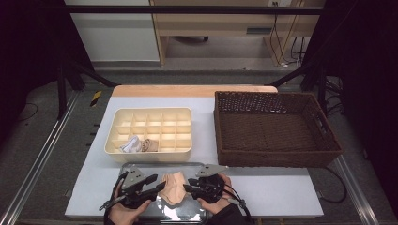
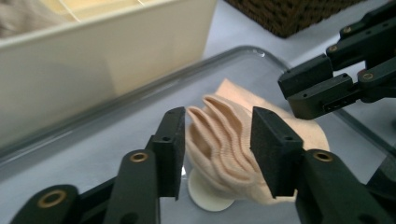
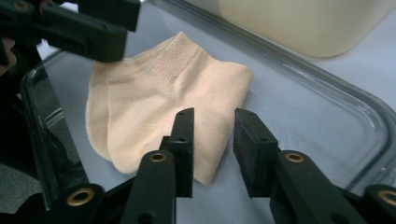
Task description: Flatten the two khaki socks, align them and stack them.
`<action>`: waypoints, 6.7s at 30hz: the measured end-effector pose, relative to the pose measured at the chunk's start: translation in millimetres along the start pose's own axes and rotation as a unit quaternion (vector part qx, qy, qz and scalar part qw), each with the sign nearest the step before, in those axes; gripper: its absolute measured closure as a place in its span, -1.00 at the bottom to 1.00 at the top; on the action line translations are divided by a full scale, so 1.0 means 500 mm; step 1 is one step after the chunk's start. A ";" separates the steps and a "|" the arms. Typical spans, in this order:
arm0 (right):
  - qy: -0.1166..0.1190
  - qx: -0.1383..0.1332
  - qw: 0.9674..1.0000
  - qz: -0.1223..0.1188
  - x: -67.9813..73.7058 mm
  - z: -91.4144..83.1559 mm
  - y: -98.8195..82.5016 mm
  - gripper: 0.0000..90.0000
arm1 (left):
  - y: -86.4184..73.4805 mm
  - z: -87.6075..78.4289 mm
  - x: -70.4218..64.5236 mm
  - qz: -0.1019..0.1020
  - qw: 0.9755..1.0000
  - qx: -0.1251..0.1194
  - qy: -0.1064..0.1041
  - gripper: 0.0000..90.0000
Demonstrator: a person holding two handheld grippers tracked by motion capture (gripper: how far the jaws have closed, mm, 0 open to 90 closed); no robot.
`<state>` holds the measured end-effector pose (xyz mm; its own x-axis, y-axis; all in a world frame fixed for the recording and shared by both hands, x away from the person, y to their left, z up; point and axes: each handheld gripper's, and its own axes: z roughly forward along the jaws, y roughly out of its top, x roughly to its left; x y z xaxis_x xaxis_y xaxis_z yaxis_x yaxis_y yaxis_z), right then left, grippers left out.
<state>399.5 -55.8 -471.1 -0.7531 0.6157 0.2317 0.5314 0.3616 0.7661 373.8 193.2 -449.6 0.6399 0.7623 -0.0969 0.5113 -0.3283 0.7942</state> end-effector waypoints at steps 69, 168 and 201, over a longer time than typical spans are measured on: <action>-0.057 -0.022 0.997 0.037 -0.064 -0.094 -0.045 0.51 | 0.088 0.044 -0.100 0.077 0.996 -0.020 -0.041 0.68; 0.046 -0.008 0.998 -0.037 0.014 0.013 -0.008 0.87 | 0.070 -0.001 -0.014 0.025 0.998 -0.035 -0.035 0.18; 0.041 -0.001 0.999 -0.032 0.000 -0.012 -0.004 0.81 | 0.041 0.092 0.006 0.033 0.999 0.027 -0.031 0.10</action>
<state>396.2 -60.7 -469.3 -0.8144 0.5324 0.2310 0.4809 0.3963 0.7821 412.6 162.9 -461.1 0.7066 0.7025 -0.0845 0.4965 -0.4072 0.7666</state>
